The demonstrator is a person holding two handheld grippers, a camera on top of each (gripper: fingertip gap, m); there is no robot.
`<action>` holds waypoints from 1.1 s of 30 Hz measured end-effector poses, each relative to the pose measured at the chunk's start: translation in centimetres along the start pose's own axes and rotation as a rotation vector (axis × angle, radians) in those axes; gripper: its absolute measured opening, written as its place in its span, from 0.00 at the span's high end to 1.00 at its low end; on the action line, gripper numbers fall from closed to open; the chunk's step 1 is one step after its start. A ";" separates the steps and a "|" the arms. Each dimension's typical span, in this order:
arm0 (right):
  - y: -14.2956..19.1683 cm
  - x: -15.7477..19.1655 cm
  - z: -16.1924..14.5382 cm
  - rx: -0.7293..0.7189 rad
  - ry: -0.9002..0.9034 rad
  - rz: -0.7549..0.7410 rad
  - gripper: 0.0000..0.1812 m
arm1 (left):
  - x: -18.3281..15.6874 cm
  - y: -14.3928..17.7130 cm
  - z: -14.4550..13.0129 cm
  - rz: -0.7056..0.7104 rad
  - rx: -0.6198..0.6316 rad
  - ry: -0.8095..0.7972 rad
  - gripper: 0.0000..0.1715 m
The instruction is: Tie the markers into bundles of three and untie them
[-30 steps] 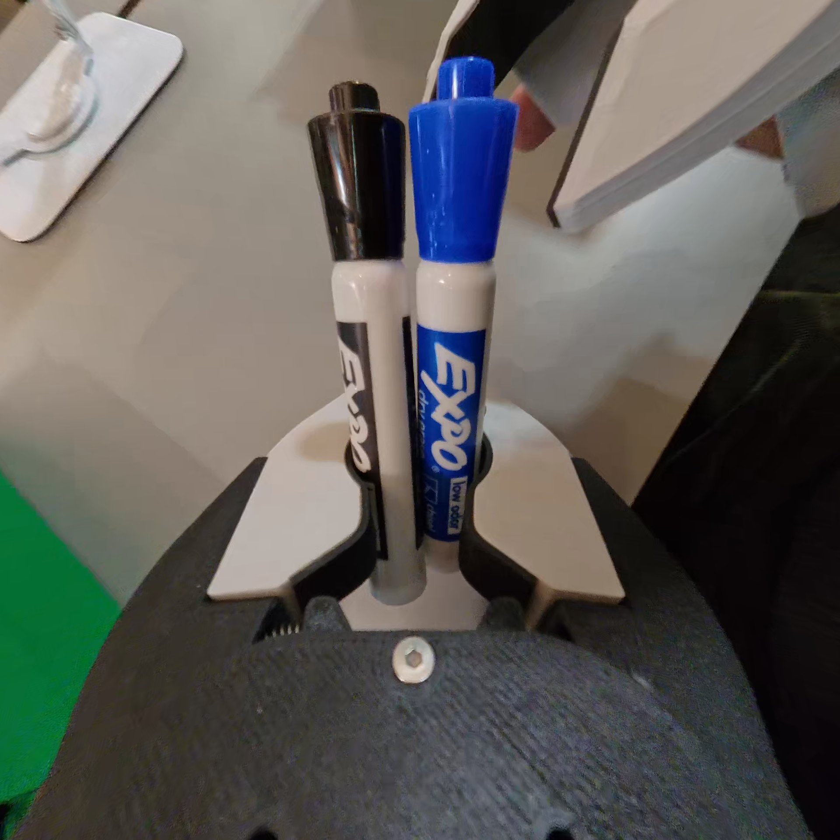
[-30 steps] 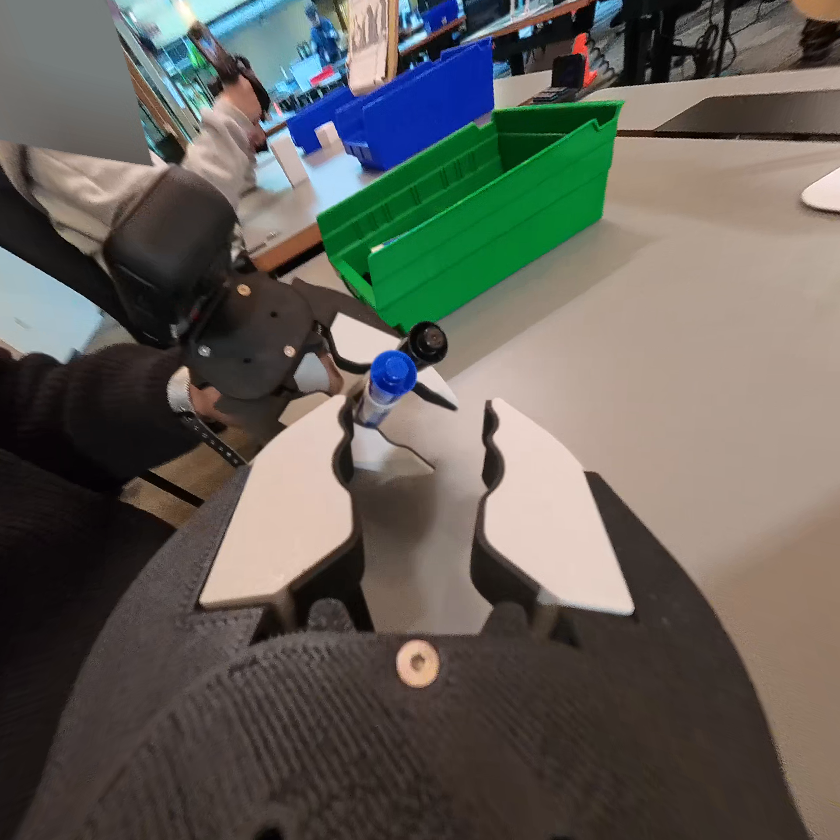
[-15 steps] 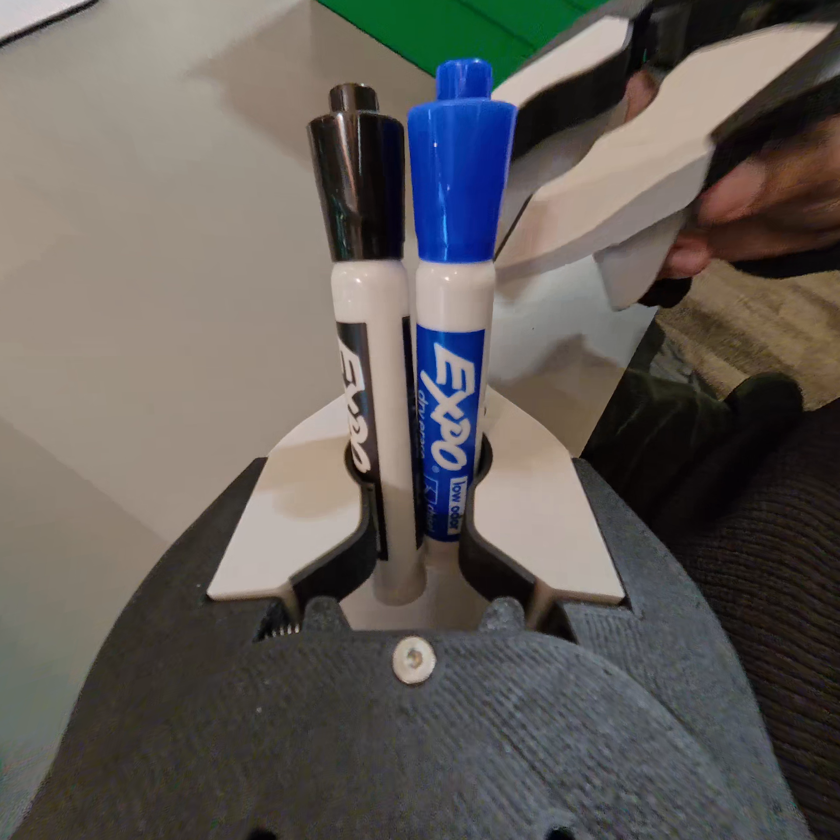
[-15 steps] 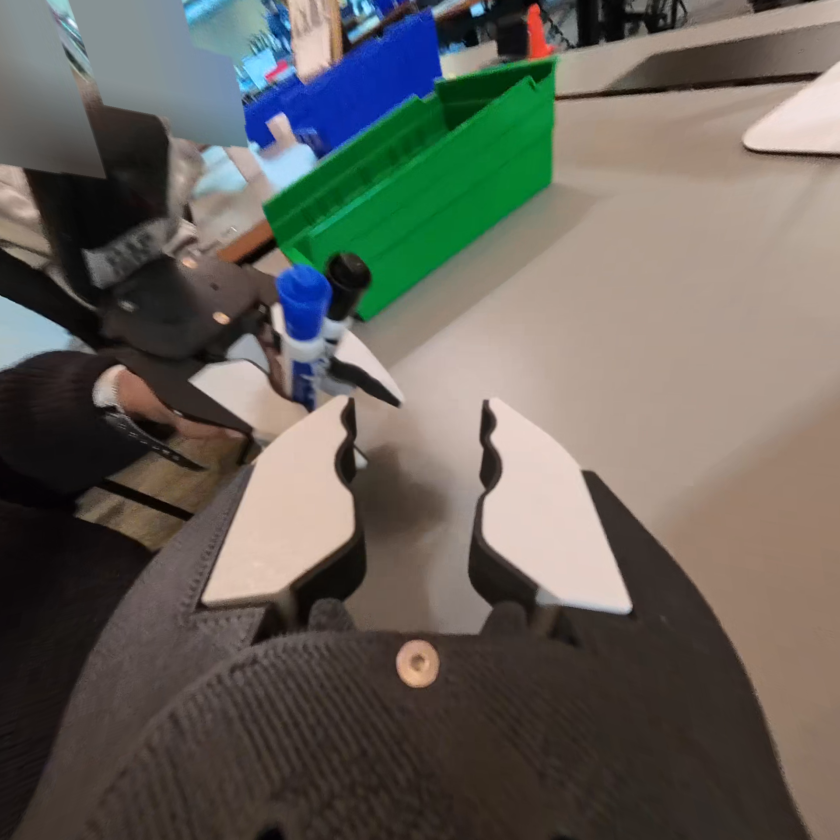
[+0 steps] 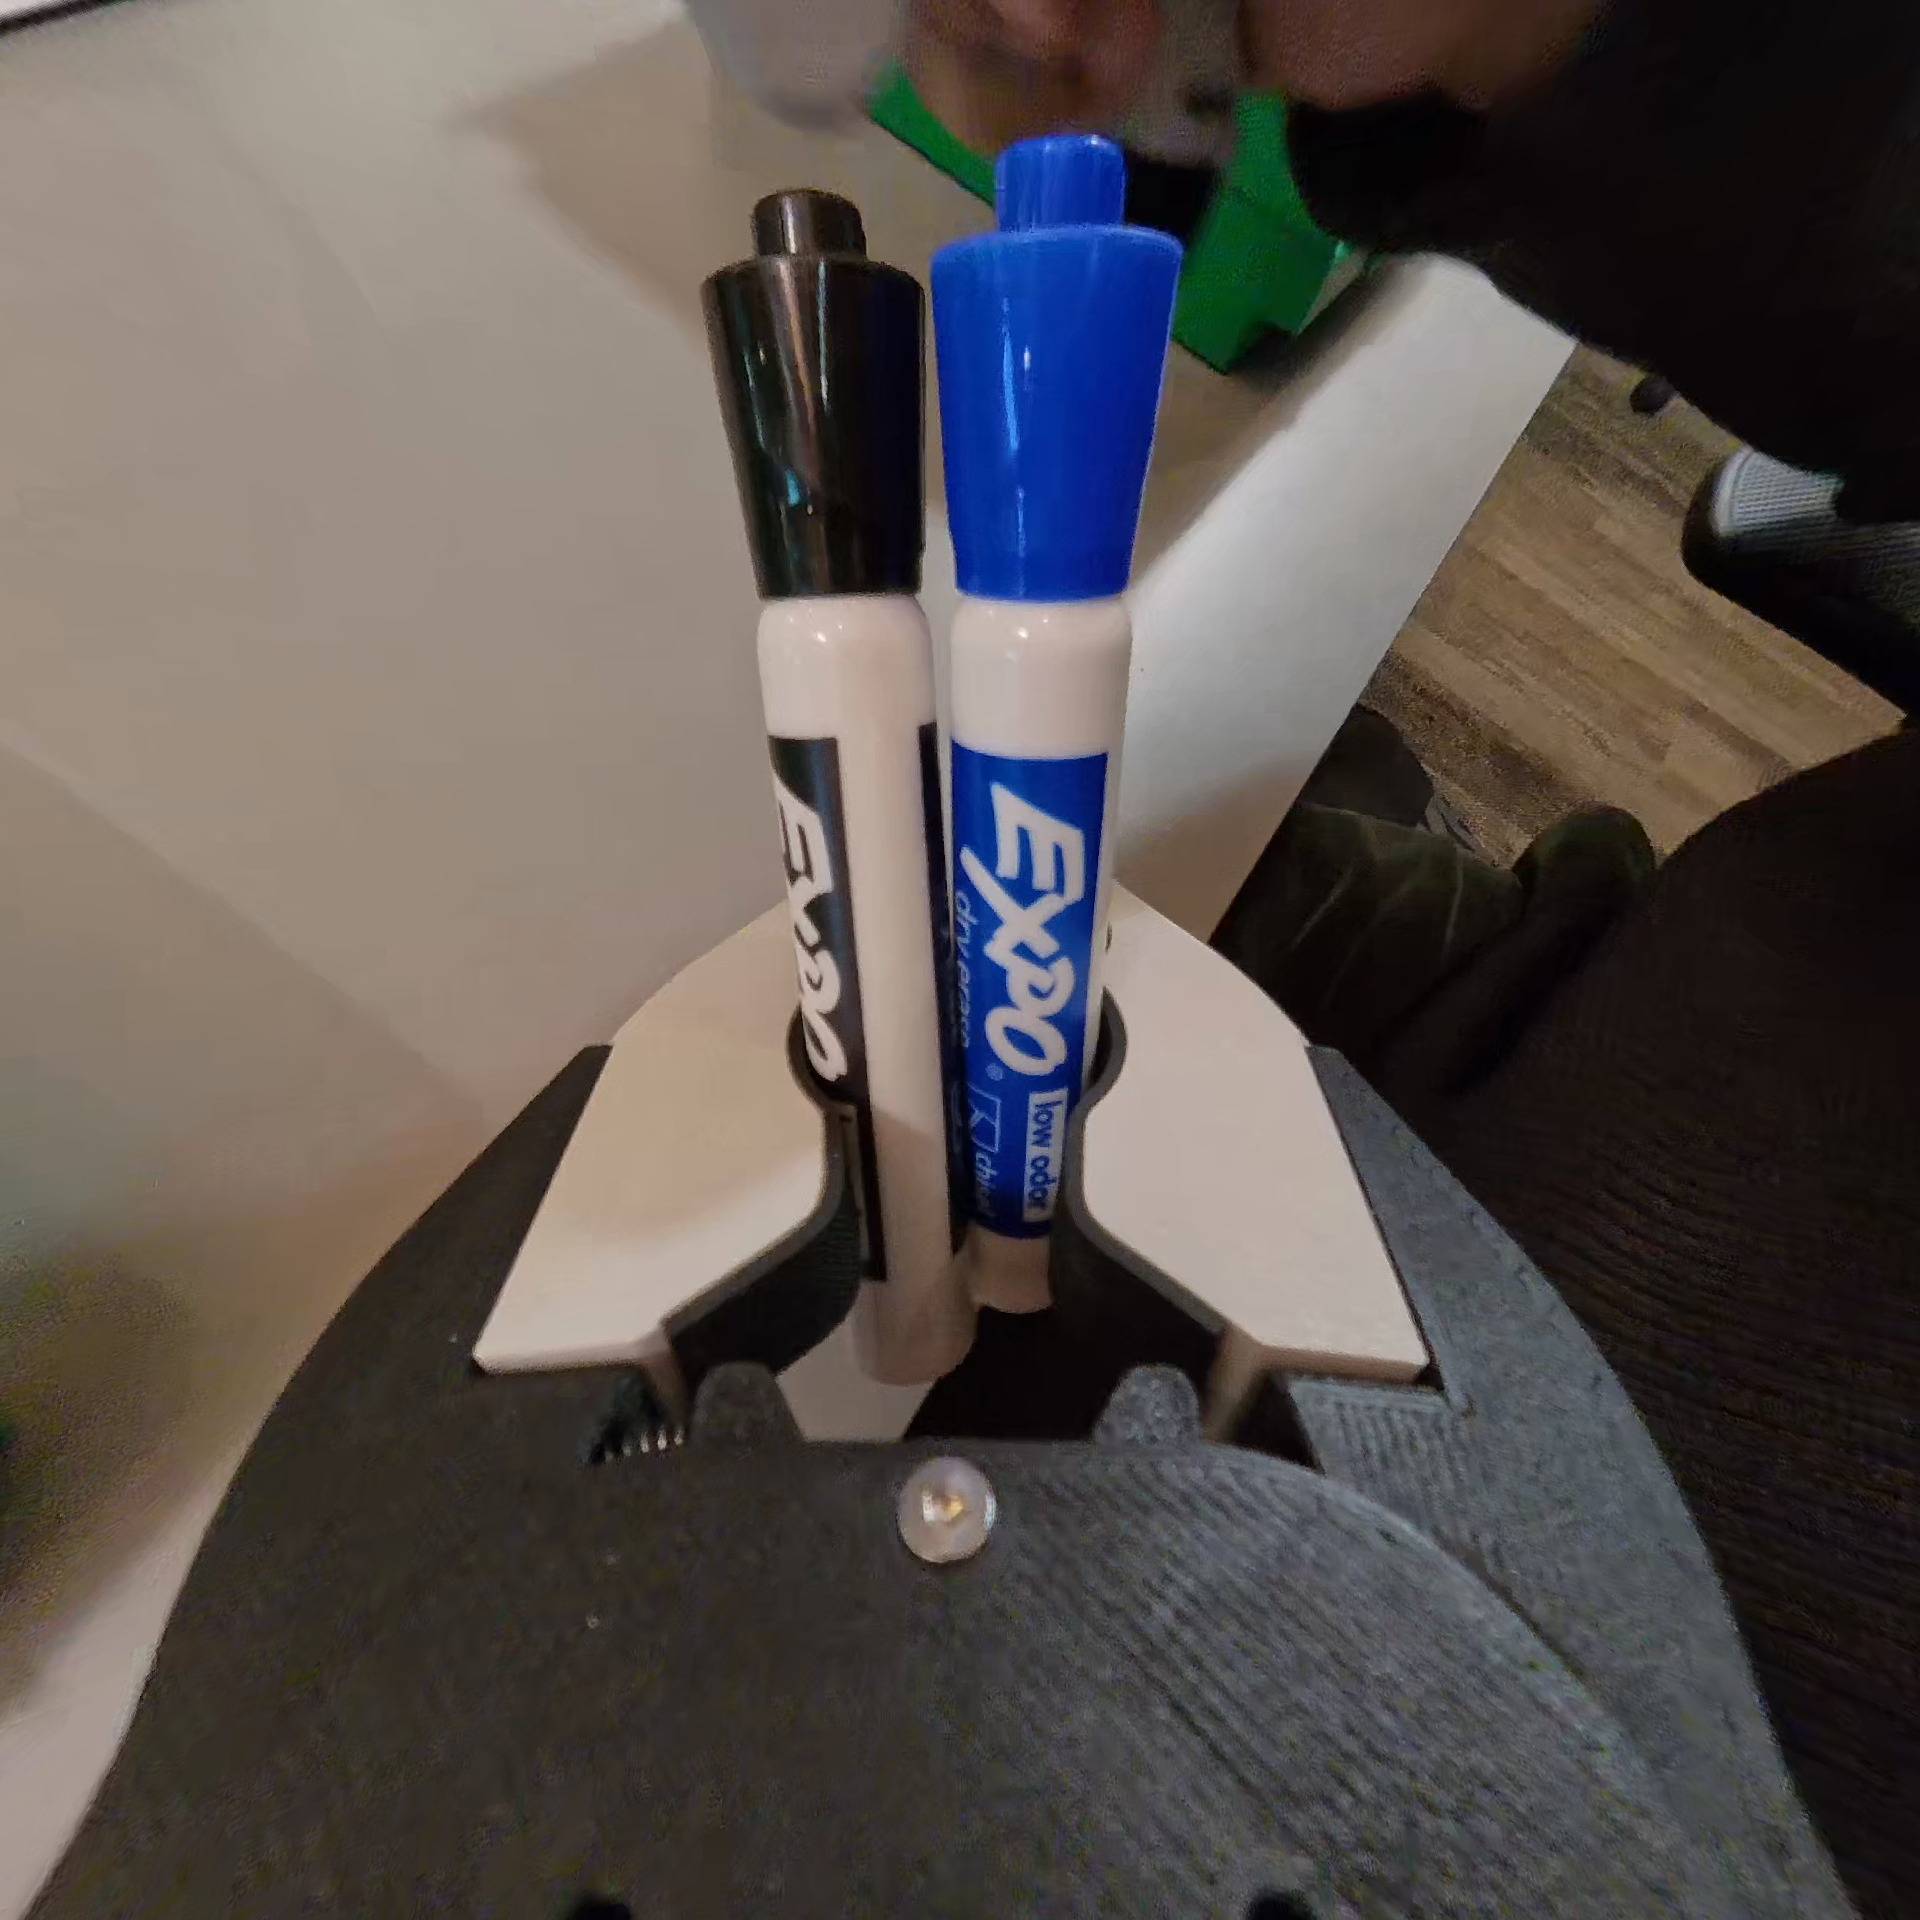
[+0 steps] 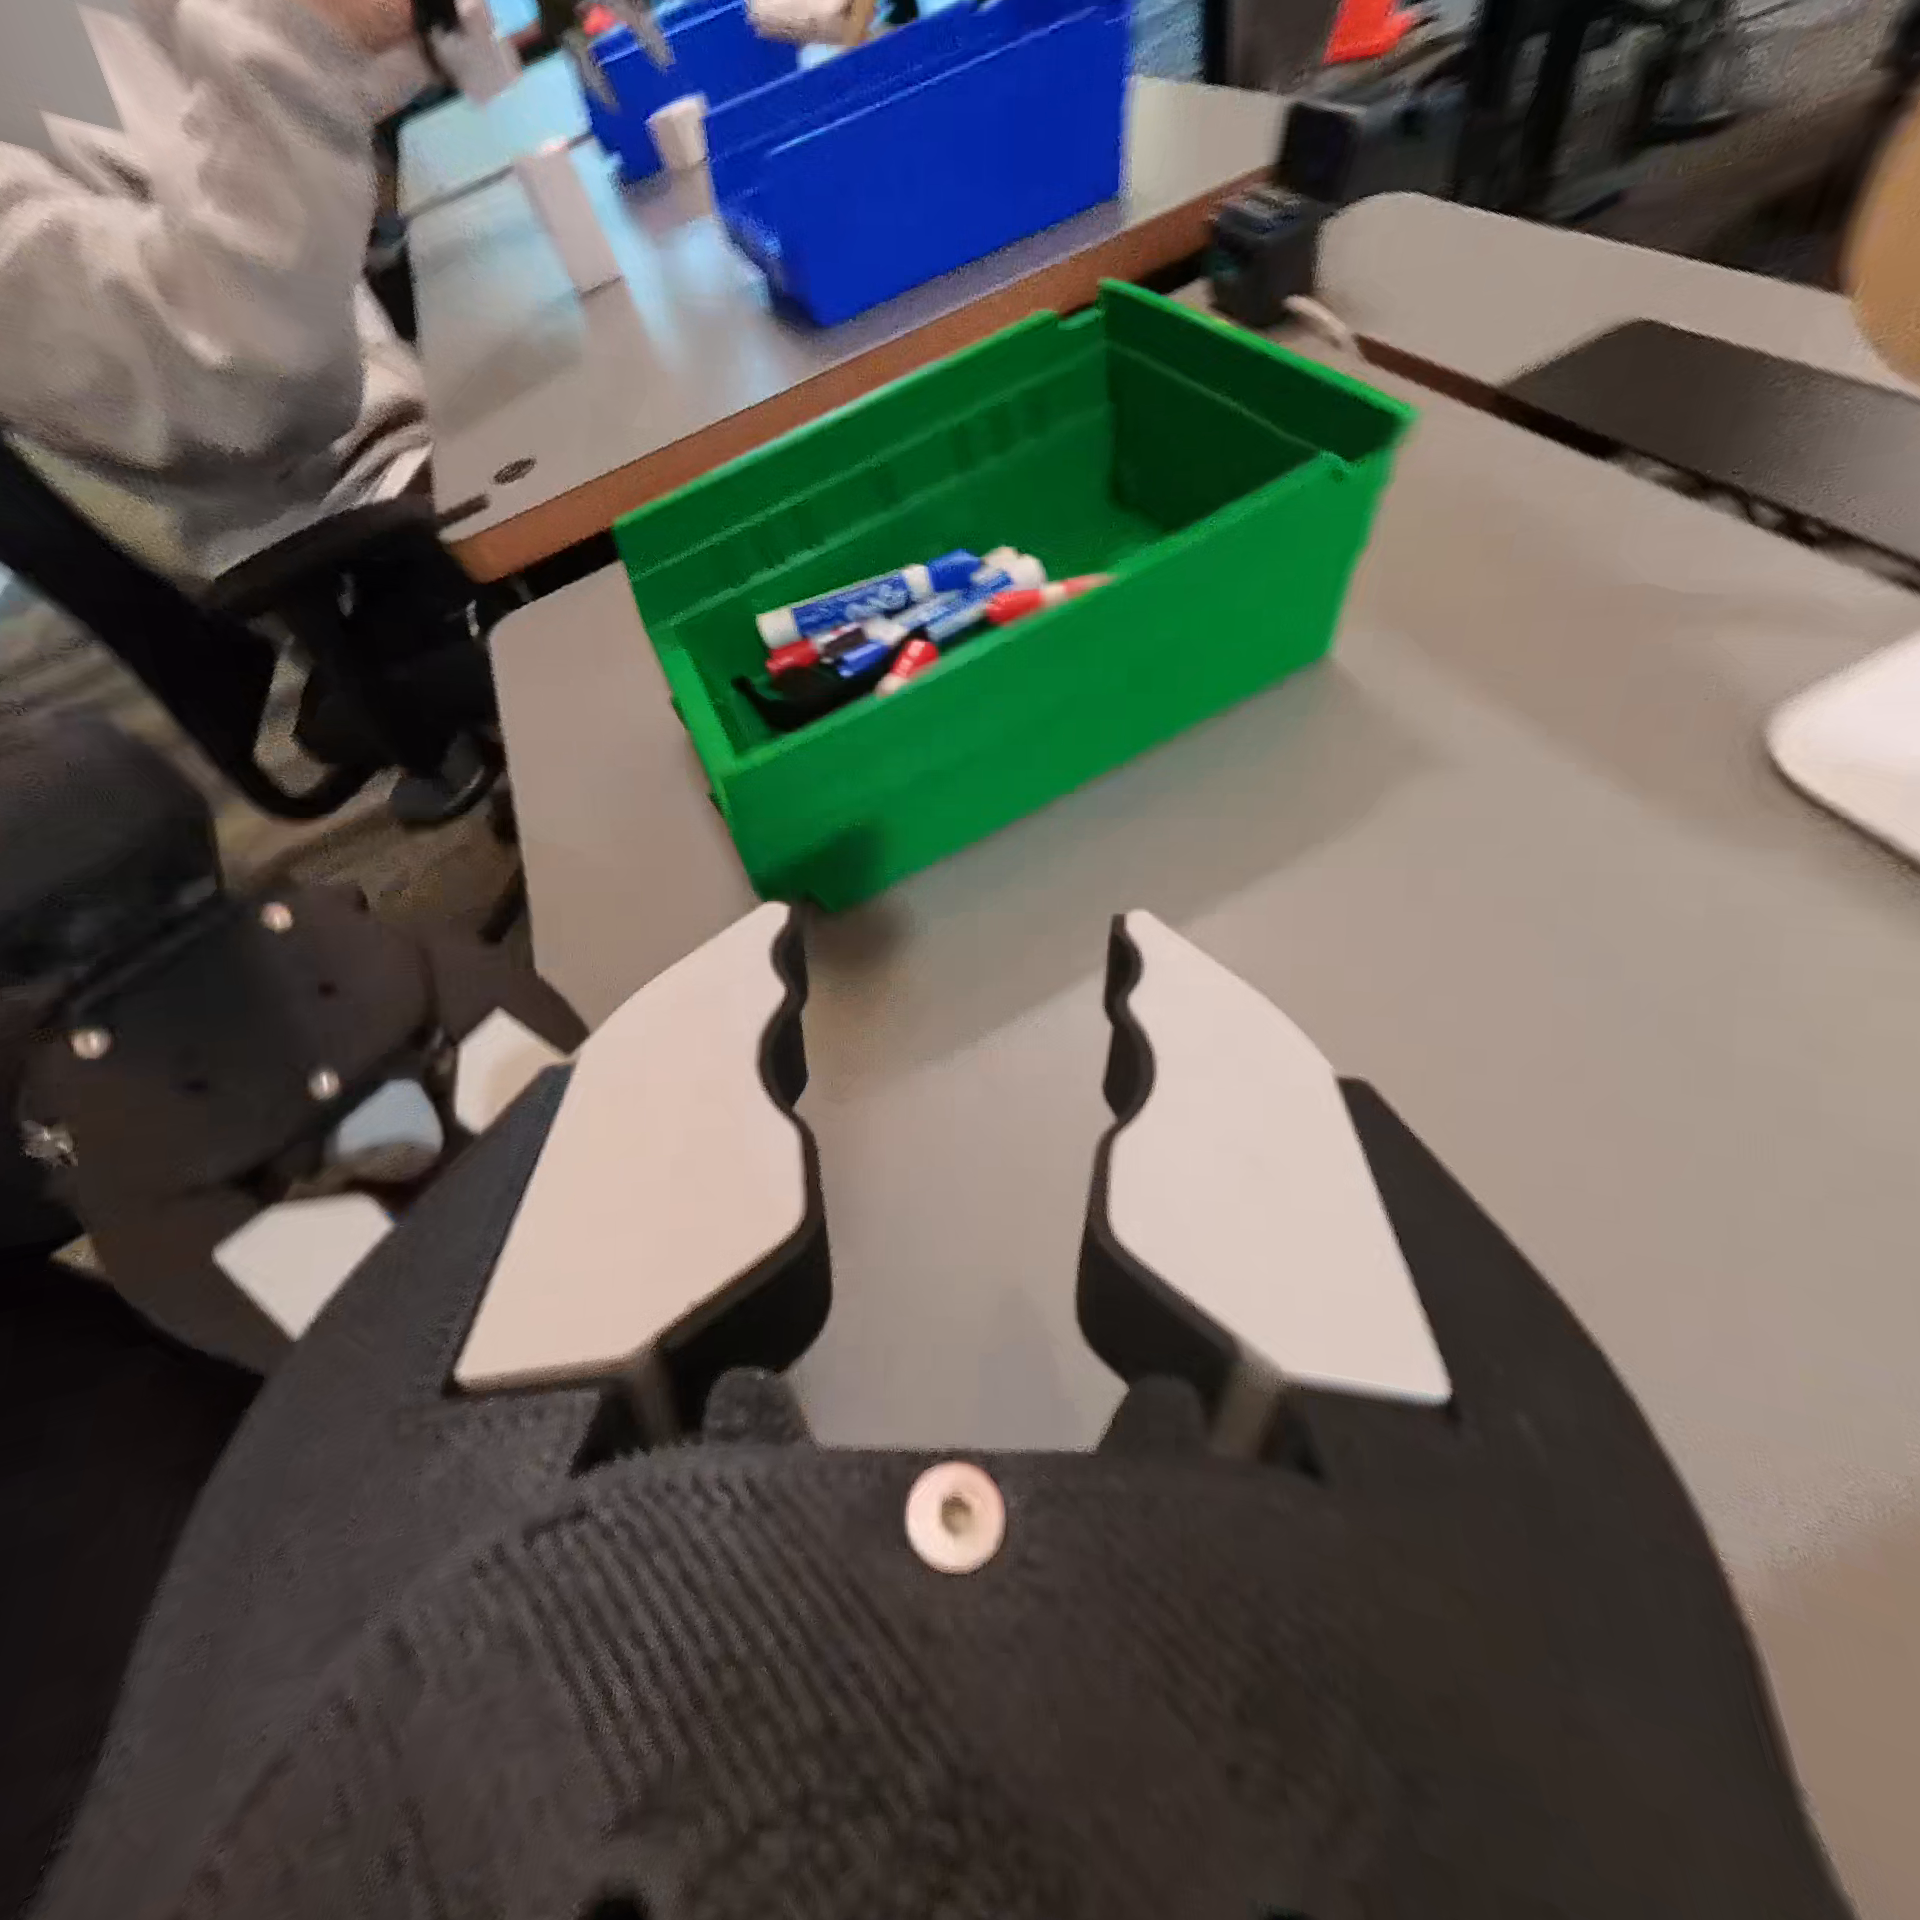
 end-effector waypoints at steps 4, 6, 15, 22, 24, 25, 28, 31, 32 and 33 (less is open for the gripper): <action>-7.0 2.4 4.3 0.173 0.244 0.084 0.72 | 0.4 1.0 -1.2 0.011 -0.008 0.022 0.75; -11.0 3.4 6.0 0.236 0.311 0.099 0.72 | 0.9 1.7 -1.7 0.034 -0.015 0.031 0.75; -26.9 4.4 9.6 0.544 -0.129 0.284 0.78 | 3.1 3.4 -2.9 0.131 -0.022 0.007 0.75; -30.8 -0.9 4.9 0.740 0.755 0.148 0.77 | 1.6 4.1 -1.8 0.068 -0.063 -0.012 0.75; -30.9 0.2 4.1 0.719 0.975 0.247 0.78 | 1.3 3.9 -1.6 0.046 -0.066 -0.004 0.75; -31.2 0.7 3.9 0.716 1.027 0.277 0.80 | 1.2 3.9 -1.5 0.039 -0.067 -0.001 0.75; -32.8 1.5 4.0 0.718 1.147 0.300 0.77 | 1.3 3.8 -1.8 0.033 -0.056 0.006 0.75; -34.0 0.5 2.7 0.855 1.232 0.292 0.76 | 1.6 3.7 -1.9 0.028 -0.052 0.021 0.75; -34.2 0.1 2.0 0.908 1.246 0.292 0.77 | 1.6 3.7 -2.0 0.023 -0.049 0.029 0.75; -34.4 -0.2 1.5 0.932 1.269 0.288 0.80 | 1.7 3.7 -2.1 0.019 -0.048 0.036 0.75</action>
Point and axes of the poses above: each gripper's, where its closed fingertips meet, y back along the fingers, z out of its top, x = y × z across the jaws, the point moved 2 cm from there along y, back along the fingers, and after that the axes turned 2 degrees about y, right-handed, at the moved point
